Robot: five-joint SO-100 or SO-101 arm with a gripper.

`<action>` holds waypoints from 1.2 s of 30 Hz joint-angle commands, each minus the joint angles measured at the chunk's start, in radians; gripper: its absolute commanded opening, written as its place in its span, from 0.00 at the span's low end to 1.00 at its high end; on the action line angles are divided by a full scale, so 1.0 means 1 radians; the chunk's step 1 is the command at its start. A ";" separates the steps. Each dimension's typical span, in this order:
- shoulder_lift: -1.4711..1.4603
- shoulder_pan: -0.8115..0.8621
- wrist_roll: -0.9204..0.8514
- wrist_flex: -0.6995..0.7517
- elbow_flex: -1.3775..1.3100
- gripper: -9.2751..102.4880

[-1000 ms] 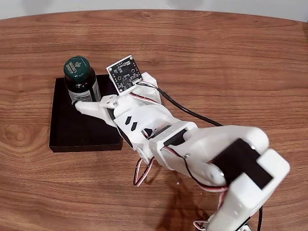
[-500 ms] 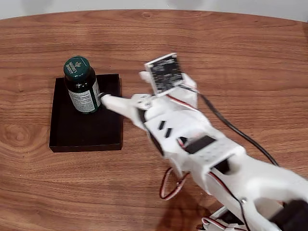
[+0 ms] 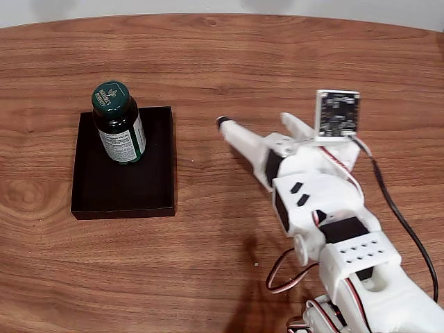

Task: Pick up the pill bottle and place it in the black box.

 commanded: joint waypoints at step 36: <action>0.540 0.337 -0.652 0.831 0.106 0.20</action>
